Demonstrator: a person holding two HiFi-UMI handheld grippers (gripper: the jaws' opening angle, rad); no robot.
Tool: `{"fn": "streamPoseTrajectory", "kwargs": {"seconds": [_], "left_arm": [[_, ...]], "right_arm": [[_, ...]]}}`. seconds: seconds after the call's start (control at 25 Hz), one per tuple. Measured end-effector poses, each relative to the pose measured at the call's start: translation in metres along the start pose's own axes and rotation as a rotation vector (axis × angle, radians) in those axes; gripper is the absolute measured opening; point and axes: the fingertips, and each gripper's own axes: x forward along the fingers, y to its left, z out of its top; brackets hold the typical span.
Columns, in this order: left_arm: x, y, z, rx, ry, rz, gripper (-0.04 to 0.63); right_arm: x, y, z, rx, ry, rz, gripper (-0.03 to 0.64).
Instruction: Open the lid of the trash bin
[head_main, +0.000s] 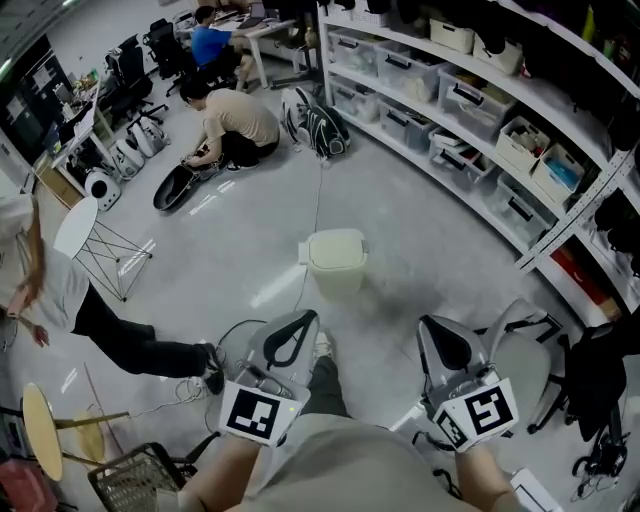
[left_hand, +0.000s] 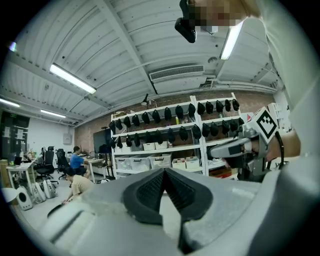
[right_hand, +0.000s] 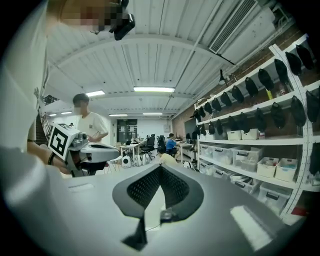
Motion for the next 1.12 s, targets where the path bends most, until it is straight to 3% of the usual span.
{"fn": "streamPoseTrajectory", "kwargs": {"seconds": [0.4, 0.68, 0.92, 1.12], "left_arm": [[0.122, 0.149, -0.007, -0.037, 0.068, -0.033, 0.003], [0.201, 0.255, -0.007, -0.036, 0.077, 0.0, 0.002], [0.245, 0.287, -0.018, -0.024, 0.115, 0.016, 0.002], [0.274, 0.297, -0.039, -0.045, 0.173, 0.059, 0.003]], "right_arm": [[0.185, -0.059, 0.015, 0.029, 0.103, -0.026, 0.003], [0.295, -0.108, 0.031, 0.026, 0.125, -0.062, 0.003], [0.342, -0.148, 0.02, 0.03, 0.17, -0.055, 0.003], [0.373, -0.185, -0.015, 0.058, 0.241, -0.013, 0.003]]}}
